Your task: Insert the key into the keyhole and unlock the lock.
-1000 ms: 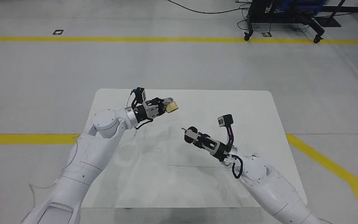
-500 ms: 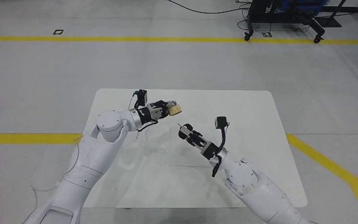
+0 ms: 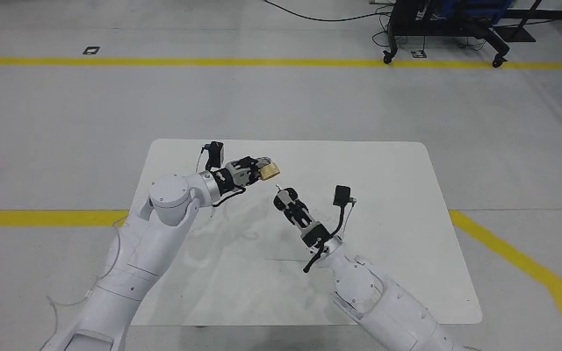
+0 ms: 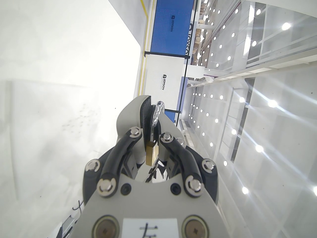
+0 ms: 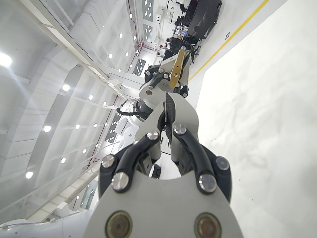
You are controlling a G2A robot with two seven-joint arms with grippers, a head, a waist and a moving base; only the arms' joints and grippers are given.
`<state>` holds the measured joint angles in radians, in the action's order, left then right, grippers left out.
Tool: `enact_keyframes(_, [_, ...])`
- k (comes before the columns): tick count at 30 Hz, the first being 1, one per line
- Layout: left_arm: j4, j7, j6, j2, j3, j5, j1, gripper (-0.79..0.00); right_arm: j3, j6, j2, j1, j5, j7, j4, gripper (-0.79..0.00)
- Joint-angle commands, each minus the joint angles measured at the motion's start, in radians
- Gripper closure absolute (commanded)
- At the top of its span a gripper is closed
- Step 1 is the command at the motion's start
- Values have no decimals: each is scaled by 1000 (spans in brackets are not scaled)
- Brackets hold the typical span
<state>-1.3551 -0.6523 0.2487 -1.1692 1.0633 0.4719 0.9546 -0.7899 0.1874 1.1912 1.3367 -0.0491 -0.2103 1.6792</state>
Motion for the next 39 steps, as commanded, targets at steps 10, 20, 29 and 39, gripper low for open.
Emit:
enact_keyframes(10, [4,-10,11,-4,-4,-21,-6,0,-4,-26,32,-21,-14,-6,-39,0])
enact_keyframes(20, [7,-20,6,-8,-3,-16,-3,0,-18,-35,52,-21,-16,11,-47,0])
enact_keyframes(29, [7,-30,4,-10,3,-10,0,0,-23,-44,72,-26,-14,13,-64,0])
enact_keyframes(39, [4,-31,9,-11,12,-9,5,0,-46,-46,88,-20,1,12,-71,0])
